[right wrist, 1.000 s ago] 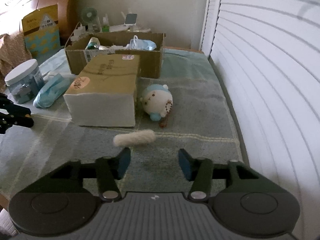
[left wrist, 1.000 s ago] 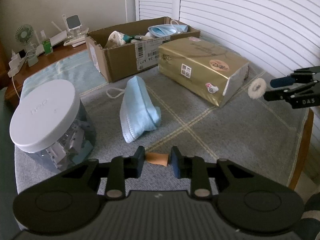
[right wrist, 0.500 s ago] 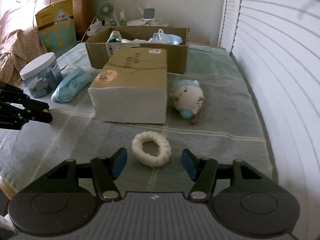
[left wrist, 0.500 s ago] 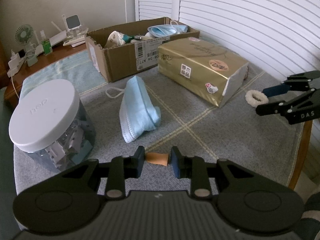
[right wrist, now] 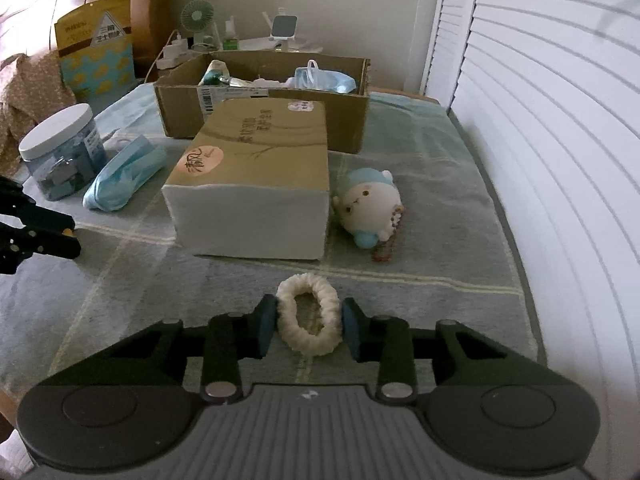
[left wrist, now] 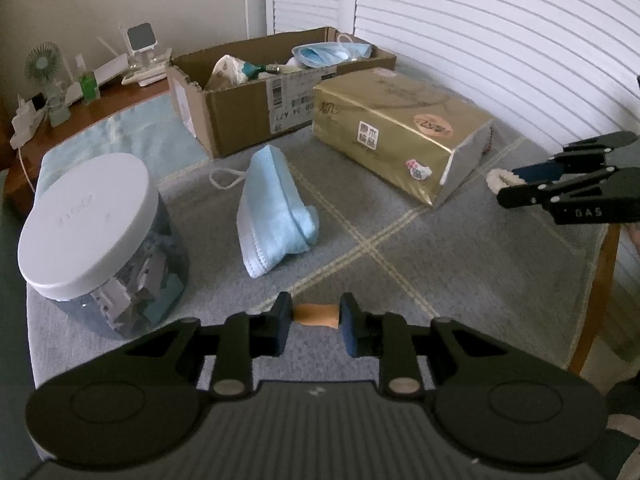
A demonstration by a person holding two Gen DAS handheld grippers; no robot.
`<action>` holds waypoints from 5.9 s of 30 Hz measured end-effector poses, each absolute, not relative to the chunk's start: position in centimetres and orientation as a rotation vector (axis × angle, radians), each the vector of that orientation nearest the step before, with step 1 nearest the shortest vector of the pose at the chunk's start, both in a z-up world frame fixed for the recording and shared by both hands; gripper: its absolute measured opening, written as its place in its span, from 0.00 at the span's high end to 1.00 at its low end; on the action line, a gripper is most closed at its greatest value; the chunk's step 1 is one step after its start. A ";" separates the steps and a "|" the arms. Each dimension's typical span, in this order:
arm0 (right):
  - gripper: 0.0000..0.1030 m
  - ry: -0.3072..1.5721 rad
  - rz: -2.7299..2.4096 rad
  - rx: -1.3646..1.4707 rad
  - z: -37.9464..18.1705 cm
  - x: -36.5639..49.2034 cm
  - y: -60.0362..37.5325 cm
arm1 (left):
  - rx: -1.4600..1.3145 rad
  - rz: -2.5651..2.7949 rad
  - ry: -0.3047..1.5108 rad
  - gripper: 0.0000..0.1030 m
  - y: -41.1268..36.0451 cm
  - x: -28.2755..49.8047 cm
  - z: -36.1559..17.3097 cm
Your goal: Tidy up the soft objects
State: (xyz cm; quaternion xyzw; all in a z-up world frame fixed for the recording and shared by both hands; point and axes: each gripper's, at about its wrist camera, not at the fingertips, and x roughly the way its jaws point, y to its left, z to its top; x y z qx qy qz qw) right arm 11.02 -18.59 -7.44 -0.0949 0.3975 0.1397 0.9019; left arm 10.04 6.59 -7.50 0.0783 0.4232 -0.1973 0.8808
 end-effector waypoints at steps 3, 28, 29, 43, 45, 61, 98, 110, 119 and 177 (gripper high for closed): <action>0.61 0.808 0.290 -0.205 -6.8 10.7 -18.6 | 0.142 -0.417 0.897 0.77 6.9 10.0 -7.1; 0.61 0.559 0.339 -0.194 0.9 13.4 -17.8 | 0.148 -0.429 0.694 0.77 3.5 23.5 2.5; 0.61 0.556 0.340 -0.192 1.0 13.5 -17.7 | 0.144 -0.423 0.692 0.77 3.3 24.7 2.6; 0.61 0.546 0.335 -0.197 1.6 16.5 -17.4 | 0.055 -0.295 0.640 0.05 4.7 27.7 2.7; 0.61 0.546 0.337 -0.201 1.7 17.0 -17.1 | 0.058 -0.305 0.626 0.04 4.9 26.0 3.1; 0.61 0.568 0.465 -0.234 3.0 24.5 -12.5 | 0.128 -0.155 0.552 0.01 5.0 13.0 2.7; 0.00 0.580 0.413 -0.213 2.9 19.8 -14.8 | 0.029 -0.095 0.602 0.01 5.4 9.5 -0.3; 0.00 0.624 0.155 -0.176 -0.7 16.3 -20.2 | 0.034 -0.128 0.636 0.01 4.3 9.7 -1.3; 0.00 0.717 0.060 -0.204 -4.9 15.8 -21.6 | 0.032 -0.148 0.665 0.01 3.9 10.1 -1.9; 0.52 0.765 0.229 -0.088 -7.7 16.9 -22.3 | 0.051 -0.090 0.823 0.50 3.4 16.6 -8.1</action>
